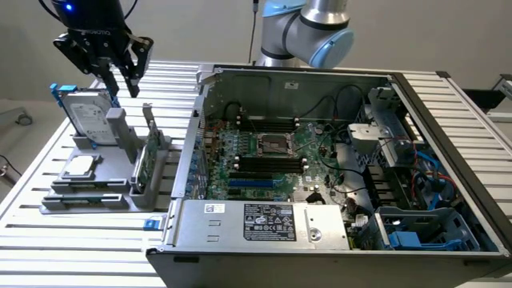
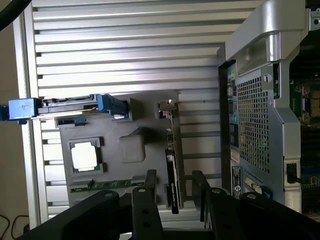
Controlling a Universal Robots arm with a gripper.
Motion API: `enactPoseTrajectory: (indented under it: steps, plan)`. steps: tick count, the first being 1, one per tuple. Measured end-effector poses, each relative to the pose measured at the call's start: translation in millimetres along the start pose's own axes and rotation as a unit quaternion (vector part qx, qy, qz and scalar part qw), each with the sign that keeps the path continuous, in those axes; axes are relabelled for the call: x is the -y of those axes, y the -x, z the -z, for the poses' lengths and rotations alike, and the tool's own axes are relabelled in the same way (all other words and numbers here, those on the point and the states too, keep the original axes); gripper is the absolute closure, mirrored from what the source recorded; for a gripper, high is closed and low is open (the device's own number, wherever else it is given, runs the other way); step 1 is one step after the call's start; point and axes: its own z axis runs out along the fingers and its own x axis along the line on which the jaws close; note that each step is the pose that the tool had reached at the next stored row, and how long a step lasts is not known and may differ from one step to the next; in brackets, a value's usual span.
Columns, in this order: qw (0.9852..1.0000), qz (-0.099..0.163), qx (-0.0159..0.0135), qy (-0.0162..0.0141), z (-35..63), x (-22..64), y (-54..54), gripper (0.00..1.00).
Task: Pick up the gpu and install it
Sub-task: 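Pick up the gpu and move the gpu toward the slot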
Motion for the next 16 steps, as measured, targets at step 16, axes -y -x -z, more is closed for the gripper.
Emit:
enactPoseTrajectory:
  steps: [16]
  plan:
    - [0.9986, 0.051, -0.0074, -0.0004, -25.4, 11.4, -1.0, 0.58]
